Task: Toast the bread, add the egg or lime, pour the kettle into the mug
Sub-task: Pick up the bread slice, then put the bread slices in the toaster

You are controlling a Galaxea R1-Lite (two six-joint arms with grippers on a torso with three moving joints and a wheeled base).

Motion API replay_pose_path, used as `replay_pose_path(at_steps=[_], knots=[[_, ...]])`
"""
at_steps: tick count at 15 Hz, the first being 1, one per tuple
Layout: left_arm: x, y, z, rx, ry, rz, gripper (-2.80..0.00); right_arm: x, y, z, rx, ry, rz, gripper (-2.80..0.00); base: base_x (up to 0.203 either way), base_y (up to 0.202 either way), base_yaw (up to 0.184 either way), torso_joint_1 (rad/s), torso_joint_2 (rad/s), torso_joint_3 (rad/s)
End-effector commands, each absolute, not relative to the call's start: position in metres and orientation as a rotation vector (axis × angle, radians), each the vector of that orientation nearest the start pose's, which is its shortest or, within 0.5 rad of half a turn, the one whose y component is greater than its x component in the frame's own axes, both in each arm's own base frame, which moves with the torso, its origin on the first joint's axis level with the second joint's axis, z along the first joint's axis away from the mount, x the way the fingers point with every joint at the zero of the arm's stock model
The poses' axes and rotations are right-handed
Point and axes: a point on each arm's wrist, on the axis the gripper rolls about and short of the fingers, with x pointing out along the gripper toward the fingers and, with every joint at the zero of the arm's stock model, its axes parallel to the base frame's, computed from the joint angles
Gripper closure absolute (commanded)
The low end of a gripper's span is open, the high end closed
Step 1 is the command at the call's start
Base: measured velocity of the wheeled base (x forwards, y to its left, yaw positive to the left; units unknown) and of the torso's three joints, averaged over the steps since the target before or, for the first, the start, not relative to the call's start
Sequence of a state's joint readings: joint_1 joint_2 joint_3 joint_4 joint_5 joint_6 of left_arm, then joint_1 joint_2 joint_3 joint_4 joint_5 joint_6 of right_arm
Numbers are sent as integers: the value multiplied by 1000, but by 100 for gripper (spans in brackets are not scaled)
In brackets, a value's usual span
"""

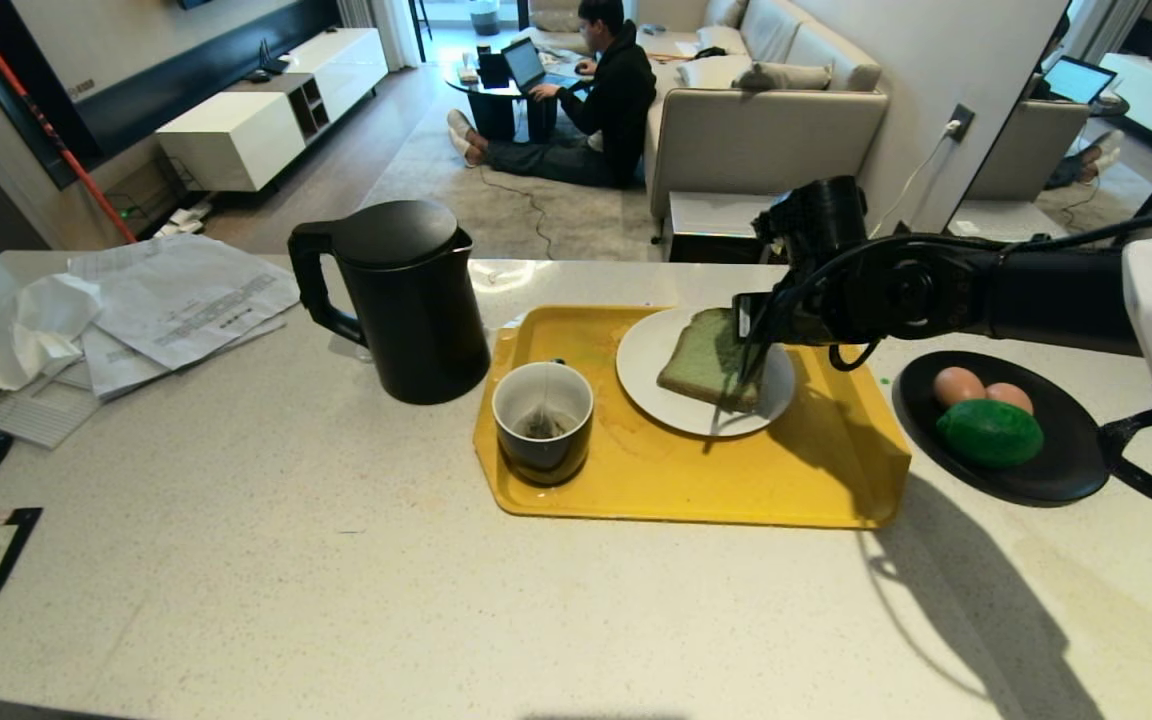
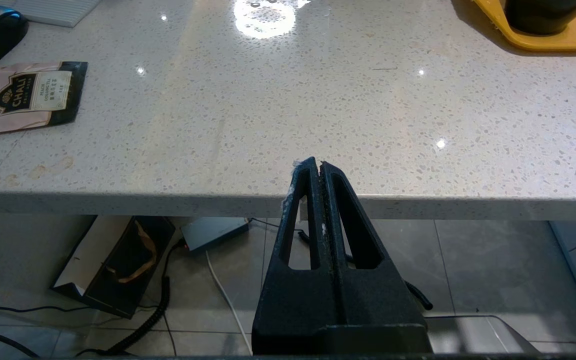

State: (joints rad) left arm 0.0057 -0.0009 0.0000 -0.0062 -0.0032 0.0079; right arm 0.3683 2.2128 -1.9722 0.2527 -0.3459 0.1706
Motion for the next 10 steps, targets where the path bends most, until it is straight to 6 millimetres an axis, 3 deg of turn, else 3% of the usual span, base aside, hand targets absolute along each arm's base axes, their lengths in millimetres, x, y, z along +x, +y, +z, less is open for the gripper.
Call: replay_pose_path(at_steps=[1,10], knots=[[-23,0,76,8,-9,5,0,419,152,240,7,434,-20,0,0,0,0,0,0,0],[-23,0,76,8,-8,3,0,352,126,310,46,325,-11,0,0,0,0,0,0,0]])
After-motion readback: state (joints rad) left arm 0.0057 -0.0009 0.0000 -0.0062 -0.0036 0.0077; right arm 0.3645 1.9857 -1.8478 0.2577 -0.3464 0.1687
